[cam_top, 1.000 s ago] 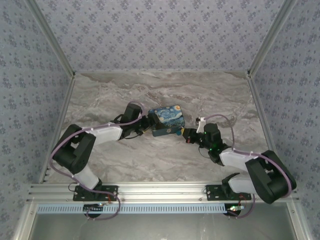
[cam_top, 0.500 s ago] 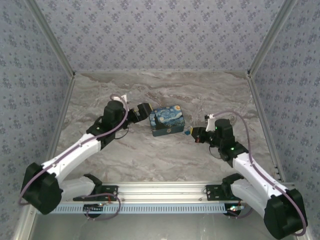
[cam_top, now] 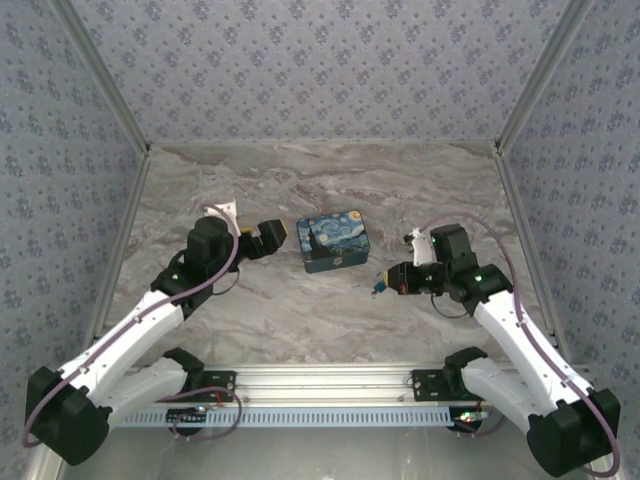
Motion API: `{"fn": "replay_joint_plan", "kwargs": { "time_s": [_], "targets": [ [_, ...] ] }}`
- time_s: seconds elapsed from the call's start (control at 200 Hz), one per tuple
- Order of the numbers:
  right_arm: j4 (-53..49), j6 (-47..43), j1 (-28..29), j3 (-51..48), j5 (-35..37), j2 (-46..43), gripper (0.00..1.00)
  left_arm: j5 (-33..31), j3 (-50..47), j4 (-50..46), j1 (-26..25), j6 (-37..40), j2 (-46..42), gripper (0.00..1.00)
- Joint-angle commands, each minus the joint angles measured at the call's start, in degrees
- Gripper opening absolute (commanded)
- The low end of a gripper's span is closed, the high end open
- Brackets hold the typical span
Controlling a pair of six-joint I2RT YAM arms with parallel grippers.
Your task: Unlock a padlock with a key
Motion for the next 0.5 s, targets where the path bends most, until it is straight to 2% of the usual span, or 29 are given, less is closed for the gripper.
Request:
{"fn": "replay_joint_plan", "kwargs": {
  "time_s": [0.0,0.17,0.495],
  "targets": [
    [-8.63,-1.10,1.30,1.07,-1.81,1.66,0.00,-0.86,-0.51,-0.82,0.50,1.65,-1.32,0.99],
    [-6.03,0.92,5.20,-1.26,-1.33,6.36,0.00,-0.78,-0.71,-0.91,0.68,1.63,-1.50,0.99],
    [1.82,2.51,11.32,-1.11,0.51,21.55,0.00,-0.85,-1.15,-1.87,1.21,1.45,-1.81,0.99]
  ]
}}
